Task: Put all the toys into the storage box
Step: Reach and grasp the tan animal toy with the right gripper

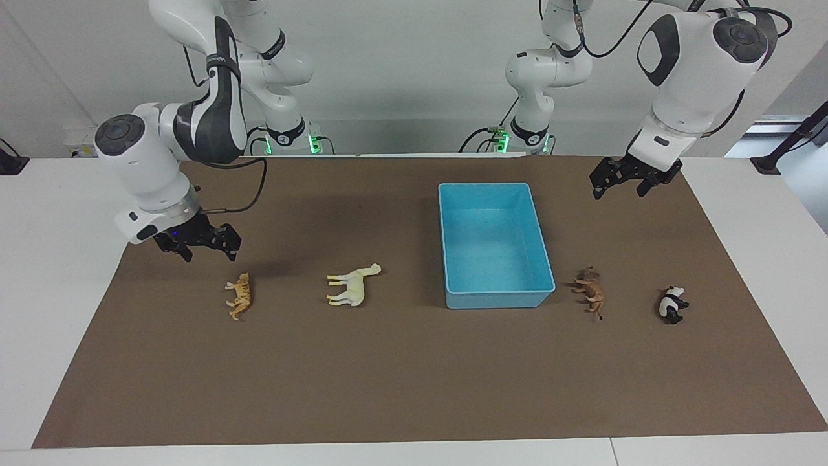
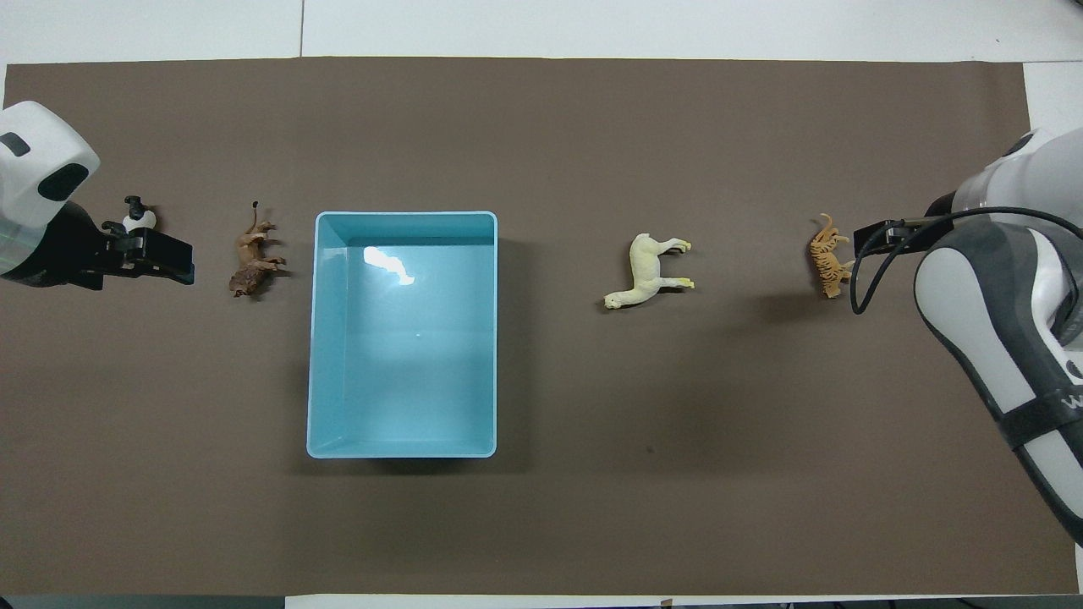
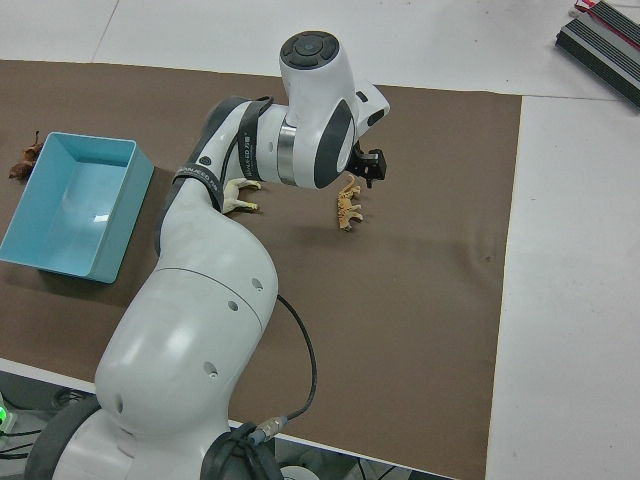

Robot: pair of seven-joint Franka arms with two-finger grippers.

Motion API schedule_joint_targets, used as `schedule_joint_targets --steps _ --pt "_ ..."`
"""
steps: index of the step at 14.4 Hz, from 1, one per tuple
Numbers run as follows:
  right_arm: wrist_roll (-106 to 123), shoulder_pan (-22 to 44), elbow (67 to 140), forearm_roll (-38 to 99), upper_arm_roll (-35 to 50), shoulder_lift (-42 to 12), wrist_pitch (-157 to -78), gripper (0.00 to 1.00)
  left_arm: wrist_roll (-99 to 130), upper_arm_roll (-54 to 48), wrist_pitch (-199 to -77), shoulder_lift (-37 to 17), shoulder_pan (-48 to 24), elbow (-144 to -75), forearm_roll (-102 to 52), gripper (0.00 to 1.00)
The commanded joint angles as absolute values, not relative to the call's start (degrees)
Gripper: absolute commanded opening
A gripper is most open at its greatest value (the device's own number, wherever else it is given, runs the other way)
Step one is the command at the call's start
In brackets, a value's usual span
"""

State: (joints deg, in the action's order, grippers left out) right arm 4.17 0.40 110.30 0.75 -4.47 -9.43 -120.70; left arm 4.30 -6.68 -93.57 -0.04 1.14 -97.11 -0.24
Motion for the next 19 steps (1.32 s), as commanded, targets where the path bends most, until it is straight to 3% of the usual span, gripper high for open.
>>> schedule_joint_targets --steps 1,9,19 --pt "8.24 0.18 112.84 1.41 -4.22 -10.89 -126.45 1.00 4.04 -6.77 -93.43 1.23 1.67 -98.00 -0.44 1.00" --pt "13.80 2.64 113.90 1.41 -4.13 -18.63 -136.66 1.00 4.04 -6.77 -93.43 1.23 1.67 -98.00 -0.44 1.00" --pt "16.70 2.03 116.37 1.58 -4.13 -18.98 -137.02 1.00 4.04 -6.77 -93.43 1.23 1.67 -98.09 -0.44 1.00"
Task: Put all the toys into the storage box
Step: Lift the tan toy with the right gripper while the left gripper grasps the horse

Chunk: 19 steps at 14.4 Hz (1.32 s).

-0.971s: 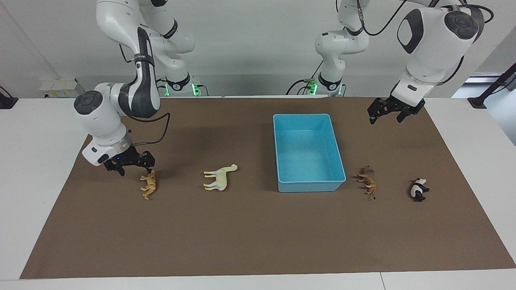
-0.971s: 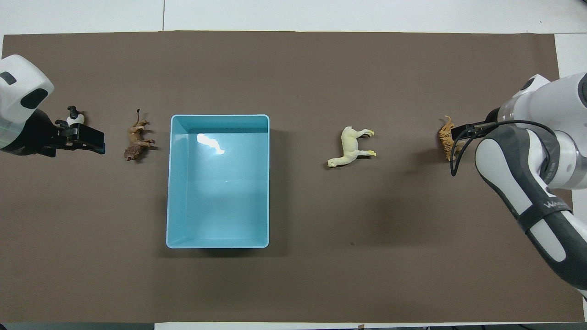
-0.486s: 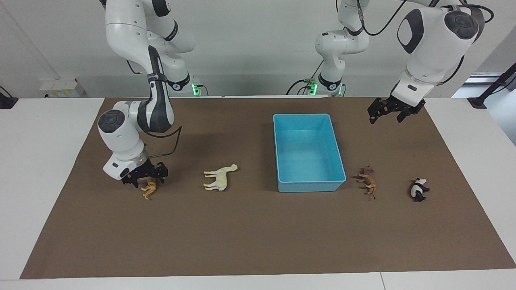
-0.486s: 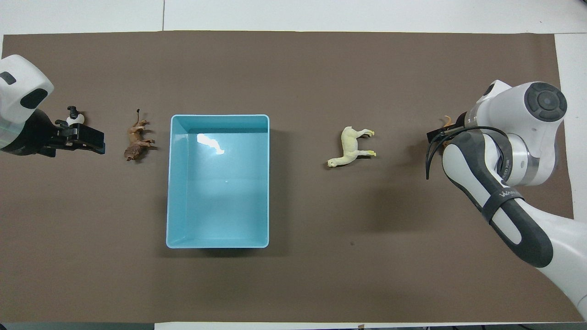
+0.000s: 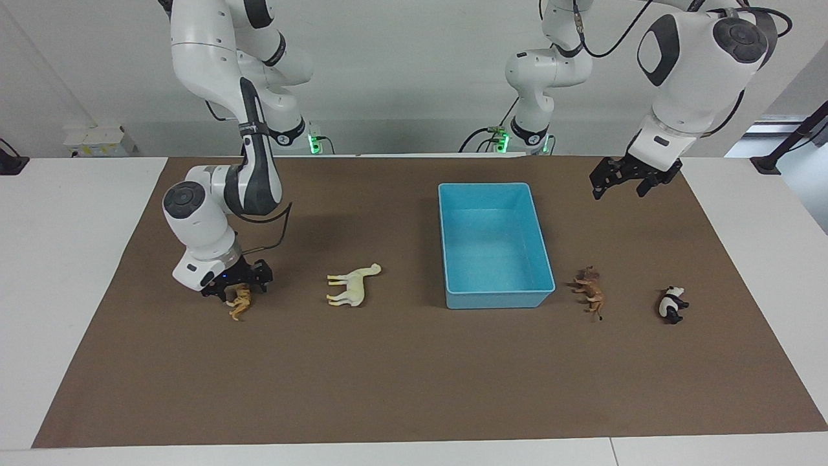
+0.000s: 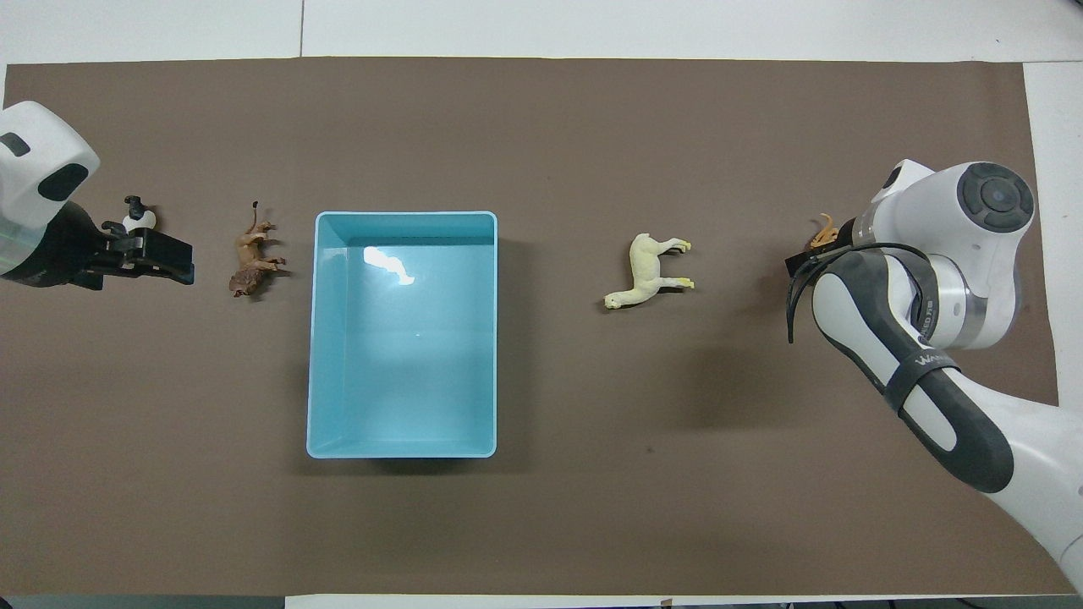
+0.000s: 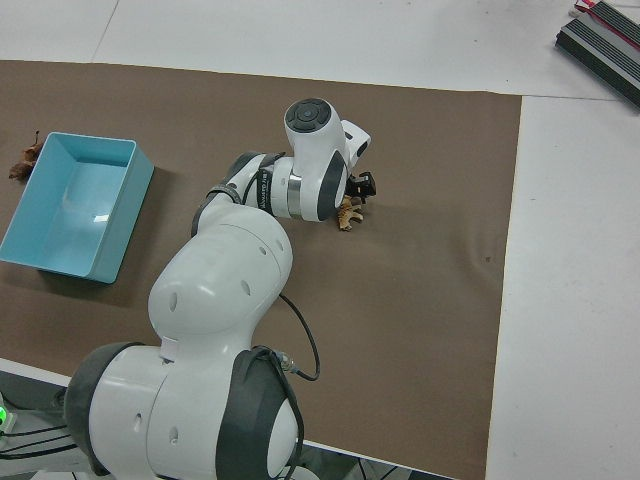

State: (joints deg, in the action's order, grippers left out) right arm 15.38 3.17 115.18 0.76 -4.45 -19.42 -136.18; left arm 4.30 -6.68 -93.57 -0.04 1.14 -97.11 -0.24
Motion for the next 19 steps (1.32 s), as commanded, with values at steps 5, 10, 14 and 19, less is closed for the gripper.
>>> schedule_joint_targets --steps 5,10,14,19 --pt "10.91 1.93 117.42 1.58 -4.13 -18.72 -137.46 0.00 4.13 -6.77 -93.43 1.23 1.67 -98.00 -0.44 1.00" --pt "10.37 2.46 116.99 1.58 -4.13 -18.90 -138.78 0.00 4.30 -6.51 -89.55 2.81 2.10 -98.26 -0.35 1.00" --pt "10.46 2.20 116.11 1.49 -4.13 -18.90 -138.52 0.00 4.91 -6.42 -103.84 3.34 2.90 -104.92 -0.26 1.00" --pt "10.72 1.93 112.16 1.49 -4.13 -15.04 -132.39 0.00 7.12 -6.33 -115.72 -5.17 3.69 -107.39 -0.09 1.00"
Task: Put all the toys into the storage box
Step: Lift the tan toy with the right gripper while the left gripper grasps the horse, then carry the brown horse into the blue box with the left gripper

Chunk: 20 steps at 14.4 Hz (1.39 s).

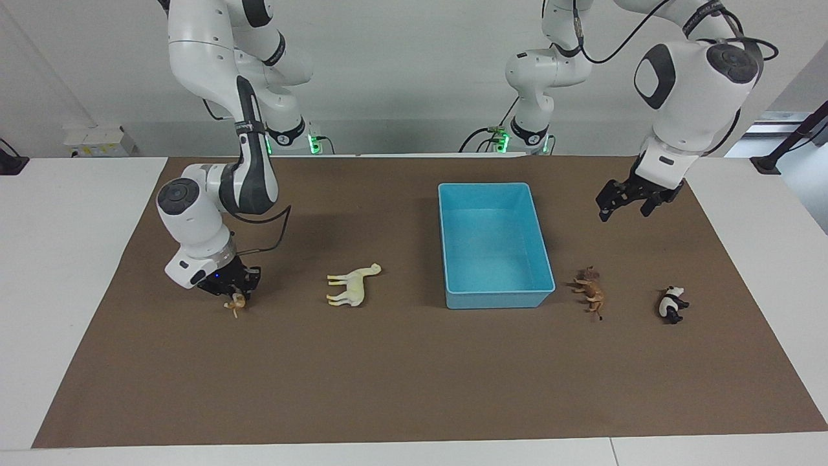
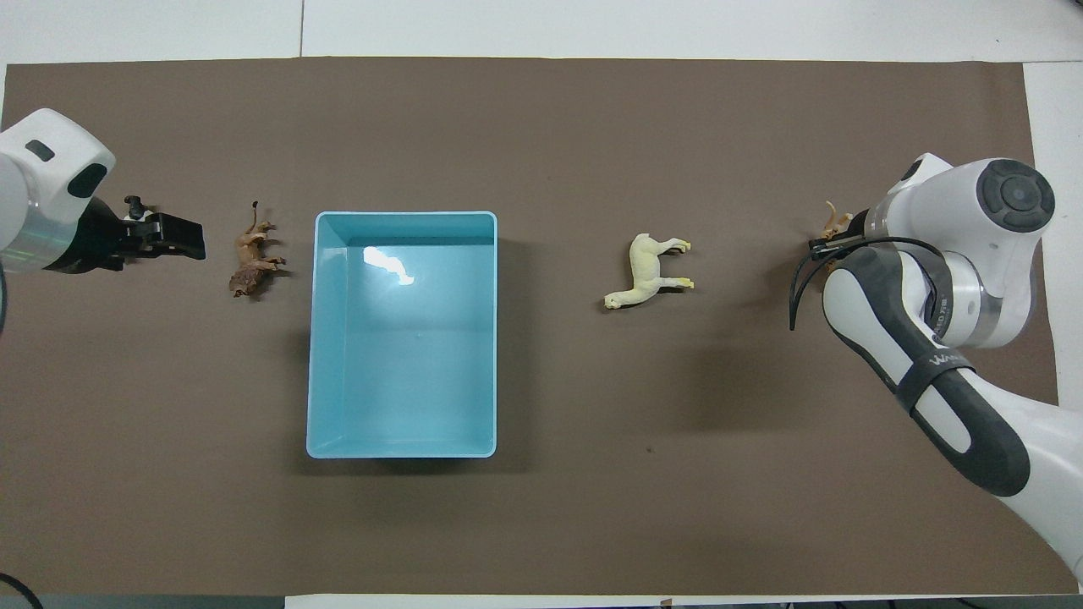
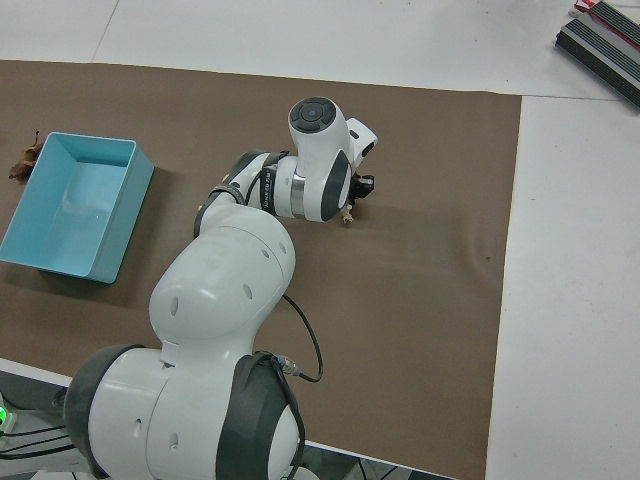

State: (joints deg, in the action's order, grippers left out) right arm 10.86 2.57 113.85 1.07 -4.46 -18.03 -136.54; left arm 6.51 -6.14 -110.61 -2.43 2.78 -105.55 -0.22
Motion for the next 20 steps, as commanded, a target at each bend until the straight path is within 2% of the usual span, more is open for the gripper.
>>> schedule_joint_targets --steps 1,5,8,13,18,19,20 --pt "10.72 1.93 110.67 1.49 -4.13 -13.81 -129.14 0.00 6.95 -6.33 -119.15 -6.66 4.39 -109.14 -0.09 1.00" --pt "10.63 2.02 102.24 1.58 -4.13 -10.46 -115.08 0.00 7.21 -6.42 -133.66 -8.96 6.23 -118.28 0.00 1.00" --pt "10.46 2.28 97.74 1.58 -4.13 -7.83 -107.25 0.00 9.57 -6.42 -137.80 -13.87 5.54 -117.87 0.00 1.00" --pt "10.37 2.46 97.56 1.41 -4.13 -1.77 -102.48 0.00 9.93 -6.42 -142.55 -17.75 5.27 -116.37 -0.09 1.00" --pt "10.28 2.46 97.56 1.41 -4.04 0.00 -100.73 0.00 10.11 -6.42 -143.26 -19.60 4.13 -115.66 0.00 1.00" --pt "10.28 2.46 97.56 1.41 -4.04 0.52 -100.46 0.00 10.11 -6.33 -142.83 -19.60 3.96 -115.58 -0.09 0.88" --pt "10.20 2.55 97.56 1.41 -4.04 0.79 -100.28 0.00 10.19 -6.33 -142.13 -19.51 3.78 -115.49 -0.09 0.58"
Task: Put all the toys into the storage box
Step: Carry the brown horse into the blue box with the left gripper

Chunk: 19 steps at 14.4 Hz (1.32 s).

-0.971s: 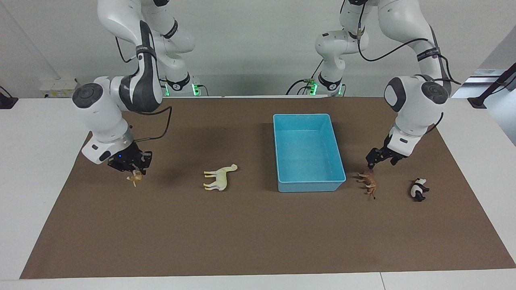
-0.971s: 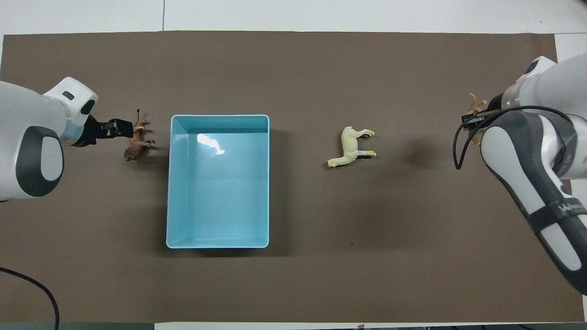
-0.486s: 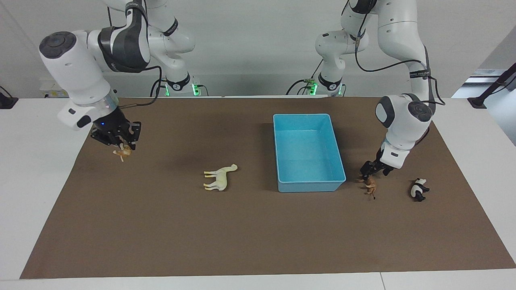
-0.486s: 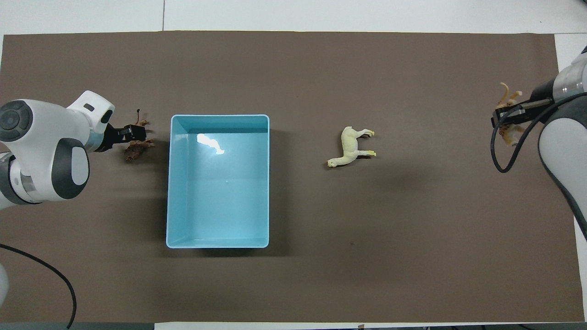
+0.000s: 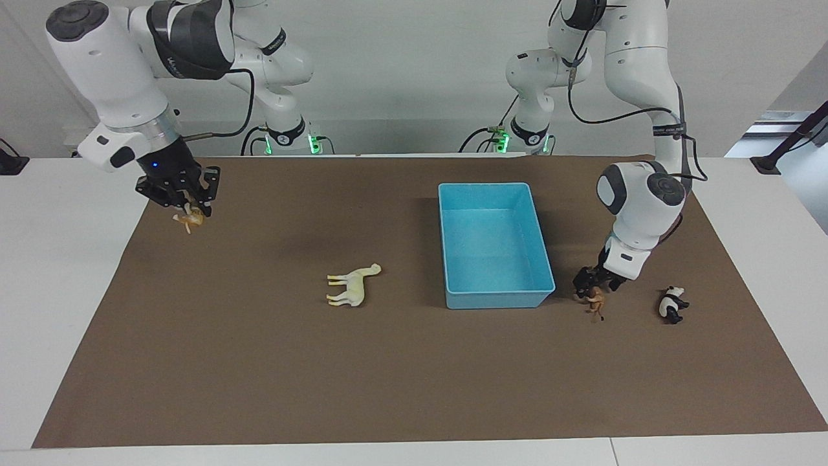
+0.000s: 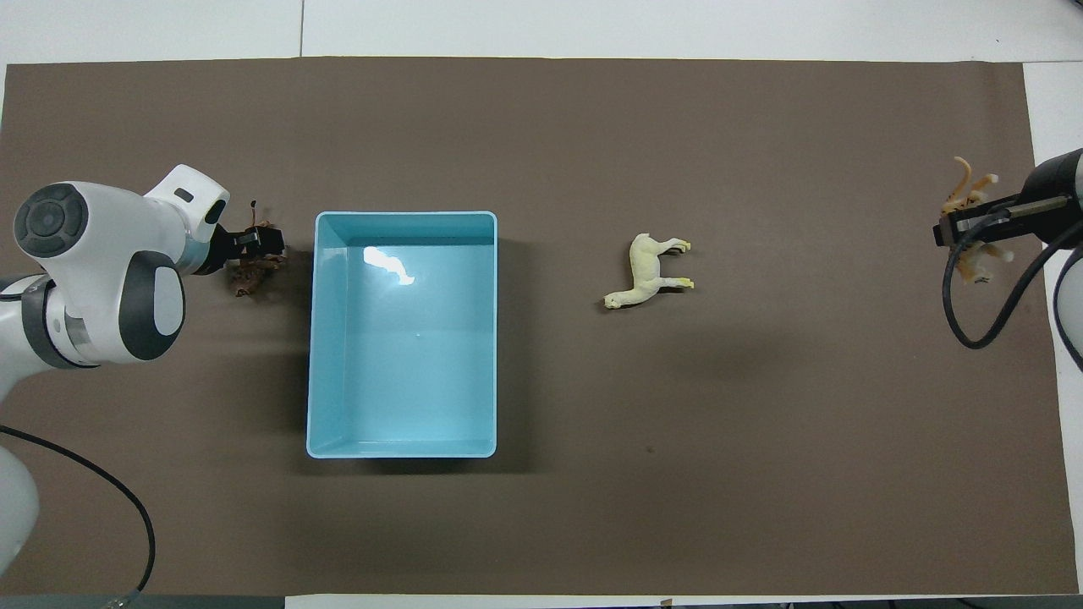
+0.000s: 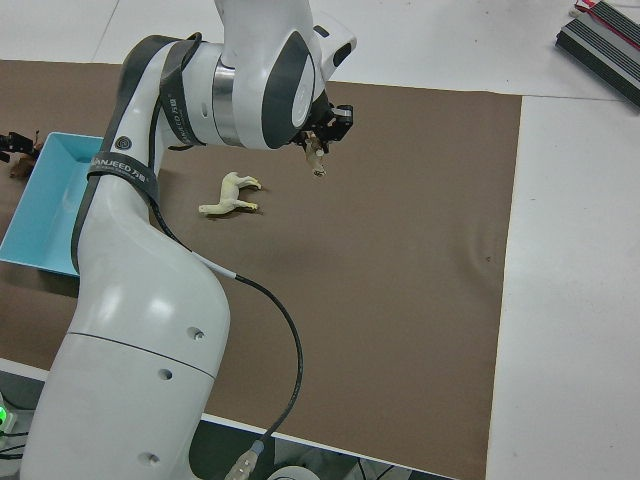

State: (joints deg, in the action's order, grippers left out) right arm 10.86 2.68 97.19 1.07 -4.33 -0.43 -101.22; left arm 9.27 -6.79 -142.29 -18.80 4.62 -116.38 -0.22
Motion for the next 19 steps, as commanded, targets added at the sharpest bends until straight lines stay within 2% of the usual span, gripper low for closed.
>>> schedule_joint_targets --steps 1,2,4,6,8,10,12,15,16,17,19 --pt "9.93 2.55 97.56 1.41 -4.04 0.97 -100.02 0.00 10.20 -6.33 -141.51 -19.51 3.78 -115.31 -0.09 0.28" --pt "9.84 2.55 97.47 1.41 -3.96 1.05 -99.50 0.00 10.20 -6.33 -140.37 -19.51 3.95 -114.88 -0.09 0.00" --pt "9.84 2.55 97.47 1.41 -3.96 1.41 -99.41 0.00 10.20 -6.33 -134.42 -19.77 4.04 -110.07 0.00 0.00" --pt "9.41 2.55 97.47 1.41 -3.96 2.02 -98.80 0.00 10.89 -6.33 -122.75 -21.44 3.69 -100.33 0.00 0.00" --pt "8.35 2.55 97.30 1.41 -3.52 2.20 -98.35 0.00 16.05 -6.68 -111.85 -20.92 2.82 -91.79 -0.09 0.00" --pt "8.17 2.64 97.21 1.41 -2.90 2.20 -98.26 0.00 24.57 -6.85 -104.97 -19.52 -1.38 -87.99 -0.09 0.00" --pt "7.56 2.55 97.21 1.41 -2.73 2.20 -98.26 0.00 33.27 -6.94 -104.67 -17.41 -7.00 -91.64 -0.09 0.00" --pt "7.38 2.90 97.21 1.41 -2.72 2.20 -98.26 0.00 41.29 -6.94 -112.80 -11.62 -14.30 -106.12 -0.09 0.00" --pt "7.38 3.16 97.21 1.41 -2.72 2.20 -98.26 0.00 41.31 -6.94 -116.51 -10.64 -15.28 -109.22 -0.09 0.40" --pt "7.38 3.25 97.21 1.49 -2.72 2.20 -98.26 0.00 40.79 -6.94 -116.98 -10.46 -15.21 -109.77 -0.09 0.99" --pt "7.38 3.25 97.12 1.49 -2.72 2.20 -98.35 0.00 40.69 -6.77 -116.81 -10.37 -14.68 -109.34 0.00 1.00"
